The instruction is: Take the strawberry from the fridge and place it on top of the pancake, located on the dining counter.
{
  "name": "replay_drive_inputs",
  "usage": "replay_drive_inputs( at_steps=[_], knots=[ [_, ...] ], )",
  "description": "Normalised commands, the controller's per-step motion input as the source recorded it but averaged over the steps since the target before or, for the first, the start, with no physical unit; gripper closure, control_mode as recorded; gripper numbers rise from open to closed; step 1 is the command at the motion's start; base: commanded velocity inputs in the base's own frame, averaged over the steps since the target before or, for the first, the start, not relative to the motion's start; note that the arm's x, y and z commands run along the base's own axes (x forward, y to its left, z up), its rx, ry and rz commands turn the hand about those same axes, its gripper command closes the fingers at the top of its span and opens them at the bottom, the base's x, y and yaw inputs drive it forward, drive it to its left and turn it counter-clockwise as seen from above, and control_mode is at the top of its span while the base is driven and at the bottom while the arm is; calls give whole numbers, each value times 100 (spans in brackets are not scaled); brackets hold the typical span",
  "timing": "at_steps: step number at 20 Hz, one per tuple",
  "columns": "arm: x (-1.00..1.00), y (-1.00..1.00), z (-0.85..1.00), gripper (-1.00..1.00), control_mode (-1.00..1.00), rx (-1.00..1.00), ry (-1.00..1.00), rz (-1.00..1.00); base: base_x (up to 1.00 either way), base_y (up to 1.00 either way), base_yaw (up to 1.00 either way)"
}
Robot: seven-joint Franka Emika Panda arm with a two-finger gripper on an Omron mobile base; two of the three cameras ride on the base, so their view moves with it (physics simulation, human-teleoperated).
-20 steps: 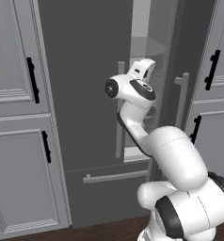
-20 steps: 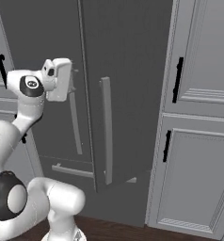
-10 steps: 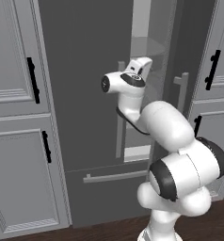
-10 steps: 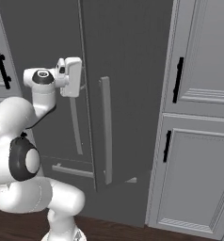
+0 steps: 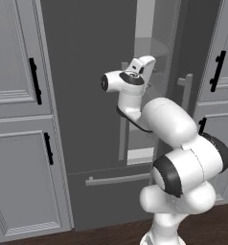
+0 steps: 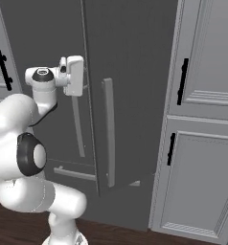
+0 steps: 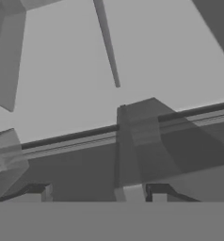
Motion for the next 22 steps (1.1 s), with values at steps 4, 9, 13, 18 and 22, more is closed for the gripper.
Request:
replay_drive_inputs(
  at_steps=[4, 9, 13, 18, 22],
  knots=[
    [-20, -100, 0, -100, -100, 1, -6, -4, 0, 0, 0],
    [-37, -100, 0, -100, -100, 4, -4, -6, 0, 0, 0],
    [-37, -100, 0, -100, -100, 4, -4, -7, 0, 0, 0],
    [-43, -100, 0, -100, -100, 5, -5, -7, 0, 0, 0],
    [-46, -100, 0, -100, -100, 7, -6, -7, 0, 0, 0]
  ],
)
